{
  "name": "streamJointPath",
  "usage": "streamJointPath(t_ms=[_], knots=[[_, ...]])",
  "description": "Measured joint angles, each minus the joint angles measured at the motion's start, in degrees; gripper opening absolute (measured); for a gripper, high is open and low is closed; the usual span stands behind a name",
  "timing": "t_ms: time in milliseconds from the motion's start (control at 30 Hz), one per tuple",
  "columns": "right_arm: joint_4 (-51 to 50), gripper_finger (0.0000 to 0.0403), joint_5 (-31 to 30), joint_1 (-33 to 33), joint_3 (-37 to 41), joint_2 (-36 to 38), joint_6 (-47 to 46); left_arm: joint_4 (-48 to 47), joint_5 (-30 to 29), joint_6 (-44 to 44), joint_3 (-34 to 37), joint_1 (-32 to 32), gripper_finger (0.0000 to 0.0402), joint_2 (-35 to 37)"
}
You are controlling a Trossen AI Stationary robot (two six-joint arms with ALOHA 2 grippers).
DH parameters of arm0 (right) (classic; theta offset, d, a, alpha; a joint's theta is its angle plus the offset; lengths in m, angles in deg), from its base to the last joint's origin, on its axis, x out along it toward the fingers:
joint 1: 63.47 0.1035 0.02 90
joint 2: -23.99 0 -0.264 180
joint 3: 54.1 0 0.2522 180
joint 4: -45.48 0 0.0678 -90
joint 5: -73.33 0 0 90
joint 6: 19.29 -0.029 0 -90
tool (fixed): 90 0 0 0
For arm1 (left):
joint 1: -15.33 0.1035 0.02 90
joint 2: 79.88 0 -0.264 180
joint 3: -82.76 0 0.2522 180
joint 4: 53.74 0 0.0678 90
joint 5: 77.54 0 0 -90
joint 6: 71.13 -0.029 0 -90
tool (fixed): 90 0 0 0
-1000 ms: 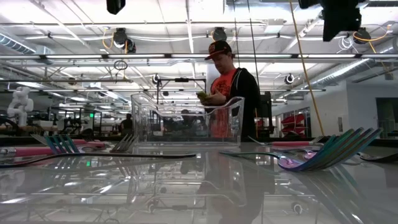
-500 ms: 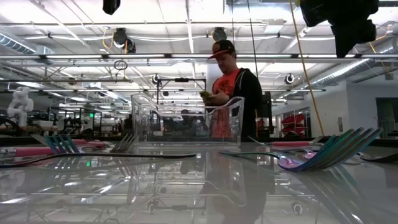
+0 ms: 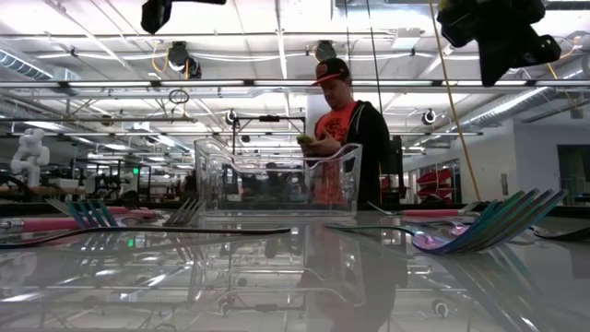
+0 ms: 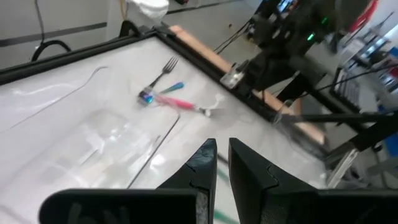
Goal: Sort silverware by color (type)
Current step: Prepare the middle transparent bin
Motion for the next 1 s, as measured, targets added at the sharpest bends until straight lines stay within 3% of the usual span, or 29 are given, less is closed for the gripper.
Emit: streamJointPath(t_ms=[300,500,800,1000], knots=[[20.75,0.0004,0.73,-6.01,-0.02,-2.68,2.65,-5.58,-3.08,3.95,0.01,2.37,0.0042,0.11],[30.28,0.0004,6.33,-10.95,-1.16,-9.12,5.86,-5.49,-3.08,2.95,0.0,4.8,0.0042,0.15],[30.93,0.0004,6.29,-15.22,-9.95,-20.73,19.98,-3.99,0.37,2.97,0.0,4.45,0.0042,-0.12],[24.45,0.0004,6.23,-17.56,-14.66,-26.55,26.87,-4.47,0.42,2.95,0.02,4.46,0.0042,-0.33]])
